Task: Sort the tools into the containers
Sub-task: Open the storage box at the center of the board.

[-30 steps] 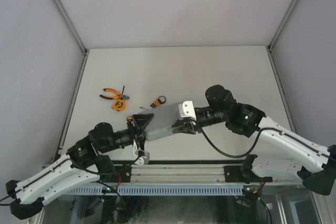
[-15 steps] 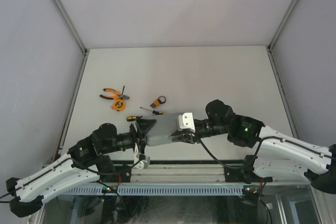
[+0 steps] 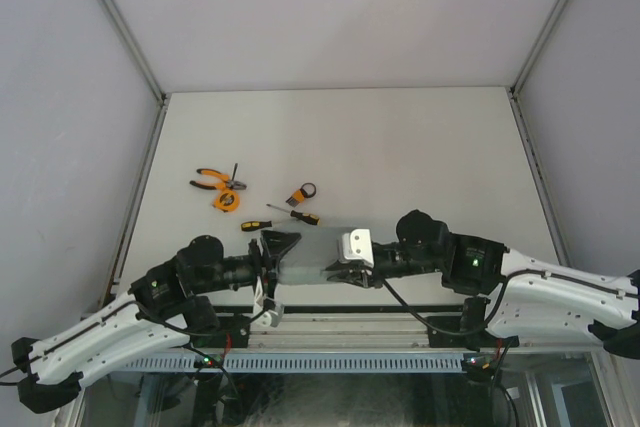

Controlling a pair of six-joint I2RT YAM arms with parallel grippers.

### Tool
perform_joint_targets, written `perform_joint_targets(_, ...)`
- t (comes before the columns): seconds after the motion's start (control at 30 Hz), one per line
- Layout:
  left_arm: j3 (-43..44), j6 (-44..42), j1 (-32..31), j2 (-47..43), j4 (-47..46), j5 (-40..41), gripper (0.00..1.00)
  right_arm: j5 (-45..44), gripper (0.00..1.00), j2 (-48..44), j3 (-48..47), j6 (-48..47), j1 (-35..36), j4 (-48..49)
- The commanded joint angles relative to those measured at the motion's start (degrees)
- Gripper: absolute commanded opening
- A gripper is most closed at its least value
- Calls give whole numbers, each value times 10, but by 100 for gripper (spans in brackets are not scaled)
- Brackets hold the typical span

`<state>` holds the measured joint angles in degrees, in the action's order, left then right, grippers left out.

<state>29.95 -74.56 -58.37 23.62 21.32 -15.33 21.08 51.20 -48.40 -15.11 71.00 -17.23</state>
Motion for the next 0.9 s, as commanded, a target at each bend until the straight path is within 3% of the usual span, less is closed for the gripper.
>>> perform_joint_targets(0.0,29,22,19,-9,-188,135,0,94,18,9,22,73,59,-78)
perform_joint_targets(0.87,44,35,19,17,-169,183,0,-23,17,34,40,124,180,-7)
